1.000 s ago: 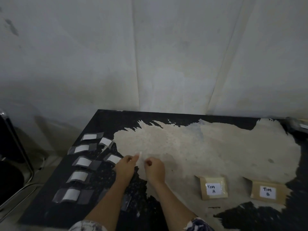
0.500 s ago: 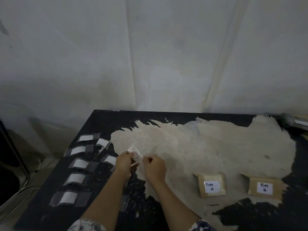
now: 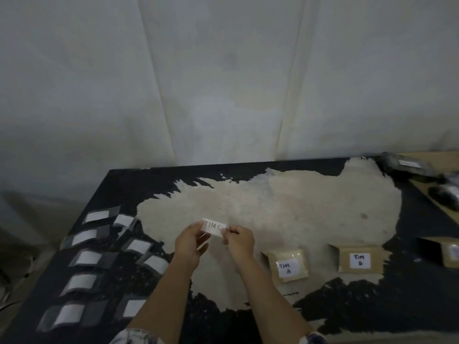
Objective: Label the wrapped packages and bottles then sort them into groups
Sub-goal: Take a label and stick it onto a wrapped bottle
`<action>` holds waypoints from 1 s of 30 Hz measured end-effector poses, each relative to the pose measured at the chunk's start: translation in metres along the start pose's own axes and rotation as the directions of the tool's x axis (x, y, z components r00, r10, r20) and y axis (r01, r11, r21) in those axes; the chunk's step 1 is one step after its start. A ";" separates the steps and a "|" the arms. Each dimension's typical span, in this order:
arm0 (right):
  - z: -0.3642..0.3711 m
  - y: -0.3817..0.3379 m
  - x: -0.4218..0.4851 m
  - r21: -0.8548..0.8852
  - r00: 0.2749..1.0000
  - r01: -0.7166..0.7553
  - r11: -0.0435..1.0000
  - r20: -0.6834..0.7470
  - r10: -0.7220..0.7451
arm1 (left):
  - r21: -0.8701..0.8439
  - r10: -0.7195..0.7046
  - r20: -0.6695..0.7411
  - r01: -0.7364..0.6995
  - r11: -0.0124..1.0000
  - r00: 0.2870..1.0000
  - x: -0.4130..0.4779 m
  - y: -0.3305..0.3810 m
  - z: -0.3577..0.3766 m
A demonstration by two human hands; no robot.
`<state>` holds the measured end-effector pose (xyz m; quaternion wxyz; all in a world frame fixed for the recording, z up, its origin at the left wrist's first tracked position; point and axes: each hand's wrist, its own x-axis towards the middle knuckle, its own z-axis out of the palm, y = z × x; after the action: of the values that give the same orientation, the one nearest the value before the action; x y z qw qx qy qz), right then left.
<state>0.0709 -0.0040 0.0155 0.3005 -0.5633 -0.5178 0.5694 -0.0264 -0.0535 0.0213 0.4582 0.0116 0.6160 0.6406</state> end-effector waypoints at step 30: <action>-0.541 0.027 0.159 0.260 0.919 -0.010 0.966 -0.379 0.111 | 0.305 0.042 0.214 -0.108 0.946 0.976 -0.087 -0.203 0.500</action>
<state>0.5639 0.2716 0.0302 0.4490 -0.6383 -0.3529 0.5162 0.4302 0.2473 0.0270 0.4866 0.1739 0.6590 0.5466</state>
